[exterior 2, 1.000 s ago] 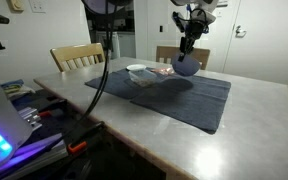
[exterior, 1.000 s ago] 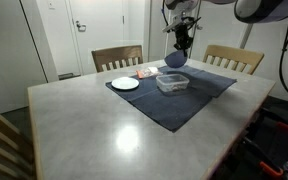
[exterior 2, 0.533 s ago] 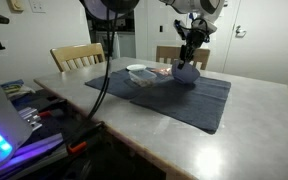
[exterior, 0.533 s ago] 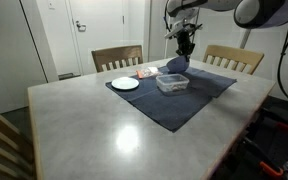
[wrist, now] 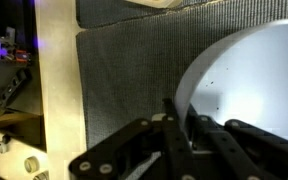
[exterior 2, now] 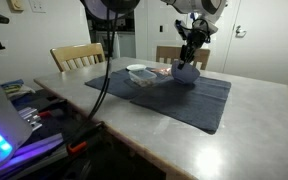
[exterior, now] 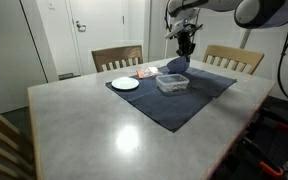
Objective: Pour the contents from the blue bowl into the clear bowl
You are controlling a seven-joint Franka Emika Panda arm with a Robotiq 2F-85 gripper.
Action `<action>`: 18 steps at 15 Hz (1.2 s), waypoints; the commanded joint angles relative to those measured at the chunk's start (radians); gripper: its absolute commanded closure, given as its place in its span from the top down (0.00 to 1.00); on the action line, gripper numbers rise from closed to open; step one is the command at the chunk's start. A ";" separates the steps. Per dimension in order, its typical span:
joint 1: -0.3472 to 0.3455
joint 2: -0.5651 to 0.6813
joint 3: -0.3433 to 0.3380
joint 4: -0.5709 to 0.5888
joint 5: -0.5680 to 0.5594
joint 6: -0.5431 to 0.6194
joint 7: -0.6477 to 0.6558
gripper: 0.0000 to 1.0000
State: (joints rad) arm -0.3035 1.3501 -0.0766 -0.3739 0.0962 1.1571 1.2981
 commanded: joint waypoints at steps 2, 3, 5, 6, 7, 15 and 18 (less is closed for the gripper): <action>-0.016 -0.002 0.014 -0.020 0.013 -0.014 -0.006 0.54; -0.018 0.035 0.011 0.045 0.016 -0.046 -0.002 0.60; -0.016 0.000 0.011 -0.017 0.010 -0.034 -0.004 0.74; -0.017 0.028 0.009 0.036 0.013 -0.062 -0.001 0.82; -0.015 -0.005 0.010 -0.020 0.008 -0.049 -0.004 0.88; -0.011 -0.024 0.006 -0.016 0.003 -0.036 -0.006 1.00; -0.009 -0.041 0.004 -0.015 0.000 -0.032 -0.009 1.00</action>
State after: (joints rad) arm -0.3089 1.3410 -0.0766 -0.3689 0.0955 1.1201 1.2978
